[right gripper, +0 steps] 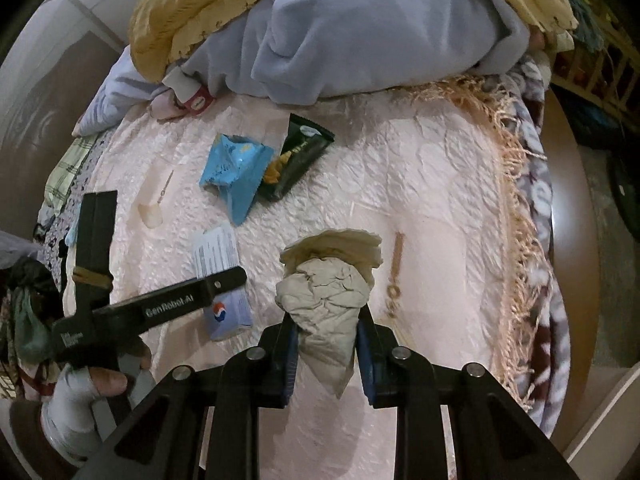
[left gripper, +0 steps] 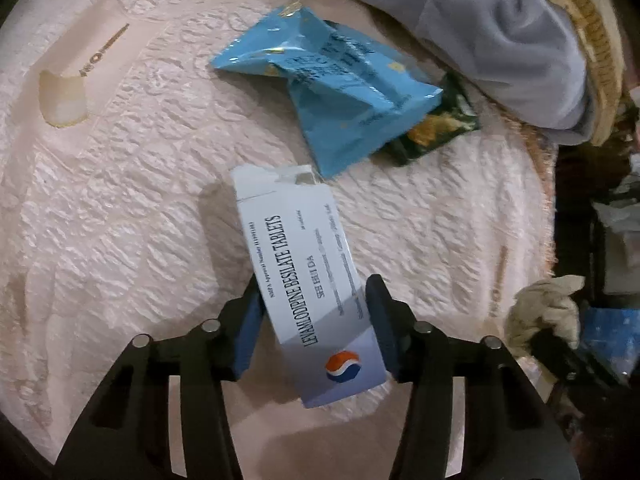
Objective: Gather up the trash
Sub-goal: 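Grasp the white medicine tablet box with the left gripper while the right grasps the beige tissue lump, then carry the medicine box and tissue lump toward the white bucket, then open both grippers over the bucket to drop the box and tissue, then move both open grippers back to the snack packets on the quilt, then grasp the blue snack packet with the left gripper while the right grasps the green sachet, then carry the blue packet and green sachet over the white bucket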
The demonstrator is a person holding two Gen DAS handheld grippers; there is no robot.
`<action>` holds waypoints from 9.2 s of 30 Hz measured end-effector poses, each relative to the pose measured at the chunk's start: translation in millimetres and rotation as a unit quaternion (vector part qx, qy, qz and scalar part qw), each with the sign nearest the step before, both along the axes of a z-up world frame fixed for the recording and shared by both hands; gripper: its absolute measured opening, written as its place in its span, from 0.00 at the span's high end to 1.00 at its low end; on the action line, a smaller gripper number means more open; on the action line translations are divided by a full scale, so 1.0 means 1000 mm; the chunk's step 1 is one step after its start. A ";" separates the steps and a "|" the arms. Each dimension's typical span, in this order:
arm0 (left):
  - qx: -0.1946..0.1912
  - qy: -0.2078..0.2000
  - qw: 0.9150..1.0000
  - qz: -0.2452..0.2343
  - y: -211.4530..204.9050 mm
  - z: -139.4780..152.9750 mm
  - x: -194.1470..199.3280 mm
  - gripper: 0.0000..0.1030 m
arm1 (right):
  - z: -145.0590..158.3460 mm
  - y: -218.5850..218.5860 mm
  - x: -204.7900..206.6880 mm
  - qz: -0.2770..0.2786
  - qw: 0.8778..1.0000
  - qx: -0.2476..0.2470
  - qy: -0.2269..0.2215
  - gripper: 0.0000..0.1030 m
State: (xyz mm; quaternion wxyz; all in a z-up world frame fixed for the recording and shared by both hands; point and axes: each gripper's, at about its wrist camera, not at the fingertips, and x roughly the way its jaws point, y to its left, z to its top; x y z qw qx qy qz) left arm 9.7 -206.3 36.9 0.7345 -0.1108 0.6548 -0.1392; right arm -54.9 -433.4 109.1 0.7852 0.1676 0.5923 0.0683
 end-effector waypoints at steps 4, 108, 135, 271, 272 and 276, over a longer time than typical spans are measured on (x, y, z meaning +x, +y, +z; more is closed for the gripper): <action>-0.013 -0.013 1.000 -0.019 -0.001 0.019 -0.010 0.56 | 0.005 -0.001 -0.012 0.004 1.000 -0.001 -0.001 0.76; -0.034 0.024 0.898 -0.438 -0.383 0.052 -0.222 0.47 | -0.002 -0.263 -0.312 -0.387 0.914 0.016 0.125 0.60; 0.038 -0.040 0.964 -0.261 -0.207 0.066 -0.107 0.47 | 0.022 -0.158 -0.175 -0.196 0.978 -0.008 0.074 0.57; 0.061 -0.065 0.984 -0.153 -0.003 0.067 -0.039 0.83 | 0.009 -0.006 -0.045 -0.075 0.994 0.081 0.017 0.87; 0.057 -0.065 0.984 -0.155 -0.004 0.066 -0.037 0.83 | 0.008 -0.006 -0.044 -0.070 0.994 0.082 0.014 0.87; 0.051 -0.069 0.981 -0.172 -0.014 0.058 -0.028 0.83 | 0.002 -0.007 -0.034 -0.050 0.994 0.092 -0.012 0.87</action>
